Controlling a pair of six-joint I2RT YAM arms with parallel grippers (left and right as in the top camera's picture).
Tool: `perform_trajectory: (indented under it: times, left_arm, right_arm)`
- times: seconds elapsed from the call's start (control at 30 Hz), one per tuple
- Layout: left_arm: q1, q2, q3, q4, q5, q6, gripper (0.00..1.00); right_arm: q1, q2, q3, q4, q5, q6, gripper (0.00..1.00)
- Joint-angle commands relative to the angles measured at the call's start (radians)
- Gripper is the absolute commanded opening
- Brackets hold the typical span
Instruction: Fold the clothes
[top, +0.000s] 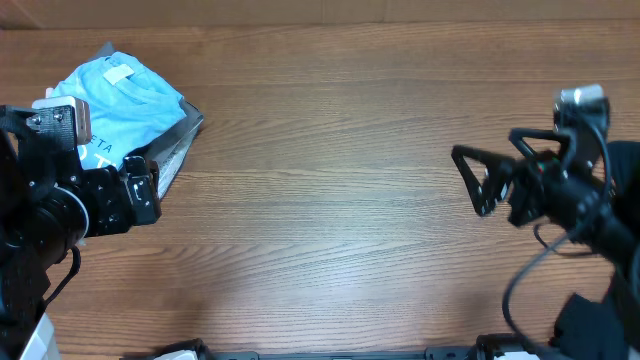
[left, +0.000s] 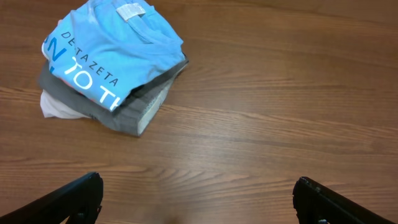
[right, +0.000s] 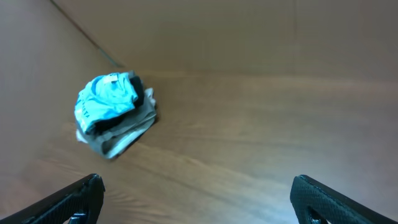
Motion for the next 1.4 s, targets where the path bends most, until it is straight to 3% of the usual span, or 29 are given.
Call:
perform_trajectory:
  times: [0.0, 0.37, 0.47, 0.67, 0.93, 1.1, 1.37]
  left_arm:
    - [-0.008, 0.001, -0.003, 0.001, -0.013, -0.017, 1.00]
    - [-0.008, 0.001, -0.003, 0.001, -0.013, -0.017, 1.00]
    - [-0.008, 0.001, -0.003, 0.001, -0.013, -0.017, 1.00]
    - [-0.008, 0.001, -0.003, 0.001, -0.013, -0.017, 1.00]
    - [-0.008, 0.001, -0.003, 0.001, -0.013, -0.017, 1.00]
    - [-0.008, 0.001, -0.003, 0.001, -0.013, -0.017, 1.00]
    - [-0.008, 0.001, -0.003, 0.001, -0.013, -0.017, 1.00]
  right_arm:
    - [0.010, -0.074, 0.018, 0.024, 0.066, -0.134, 1.00]
    - [0.008, -0.365, -0.239, 0.144, 0.213, -0.176, 1.00]
    - [0.005, -0.448, -0.414, 0.217, 0.305, -0.175, 1.00]
    - [-0.018, -0.620, -0.822, 0.455, 0.295, -0.175, 1.00]
    - [-0.018, -0.841, -1.240, 0.688, 0.175, -0.175, 1.00]
    - [-0.018, -0.975, -1.390, 0.747, 0.145, -0.175, 1.00]
    - [-0.018, -0.972, -1.513, 0.879, 0.138, -0.175, 1.00]
